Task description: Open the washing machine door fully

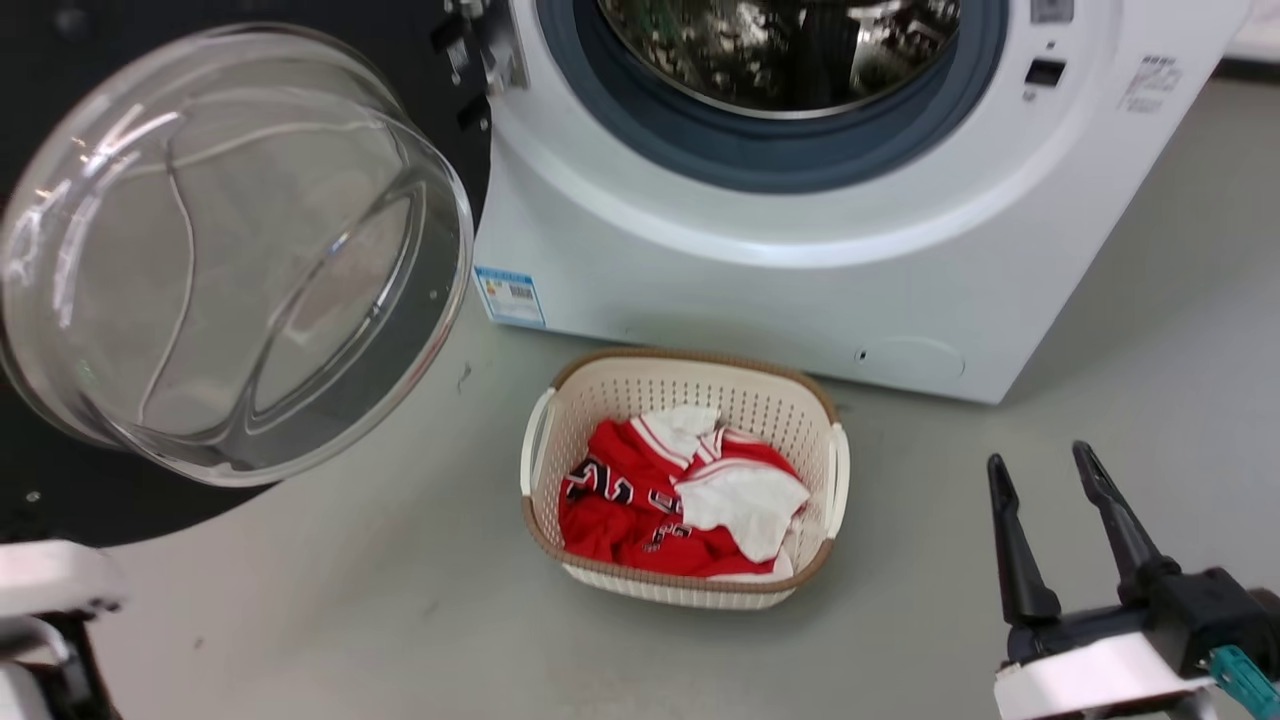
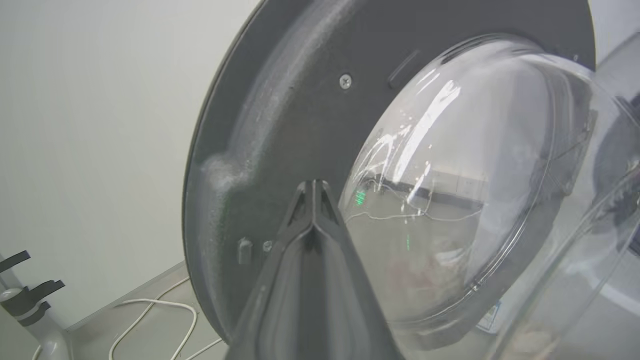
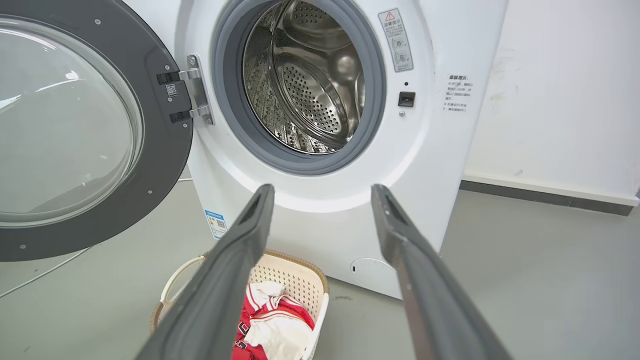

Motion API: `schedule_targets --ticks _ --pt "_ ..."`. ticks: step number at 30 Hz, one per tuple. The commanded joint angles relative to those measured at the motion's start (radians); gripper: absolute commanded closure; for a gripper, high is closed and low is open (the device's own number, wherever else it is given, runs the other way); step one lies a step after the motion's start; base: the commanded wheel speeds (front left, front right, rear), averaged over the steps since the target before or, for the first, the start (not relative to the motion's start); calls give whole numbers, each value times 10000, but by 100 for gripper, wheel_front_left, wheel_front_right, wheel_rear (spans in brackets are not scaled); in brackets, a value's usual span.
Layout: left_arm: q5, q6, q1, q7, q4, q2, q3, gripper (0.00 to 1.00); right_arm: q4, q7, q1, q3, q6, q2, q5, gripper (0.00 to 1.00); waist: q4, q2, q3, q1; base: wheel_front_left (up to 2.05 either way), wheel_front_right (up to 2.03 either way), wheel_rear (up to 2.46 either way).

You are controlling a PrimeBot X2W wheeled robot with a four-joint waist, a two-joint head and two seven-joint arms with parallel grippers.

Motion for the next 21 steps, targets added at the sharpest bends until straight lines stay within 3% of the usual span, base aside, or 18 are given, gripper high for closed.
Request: schedule_targets --ticks 1,11,21 --pt "89 -63 312 20 -231 -112 -213 100 6 -14 195 -62 -7 20 127 0 -7 0 -433 0 0 0 0" --pt "303 -206 2027 20 -2162 -894 -1964 100 -183 -13 635 -299 -7 17 253 0 -545 0 -1251 0 0 0 0" --pt "-110 -59 2978 20 -2724 -1074 -4092 100 -479 -13 972 -375 -7 17 293 0 -1385 0 -1549 0 0 0 0"
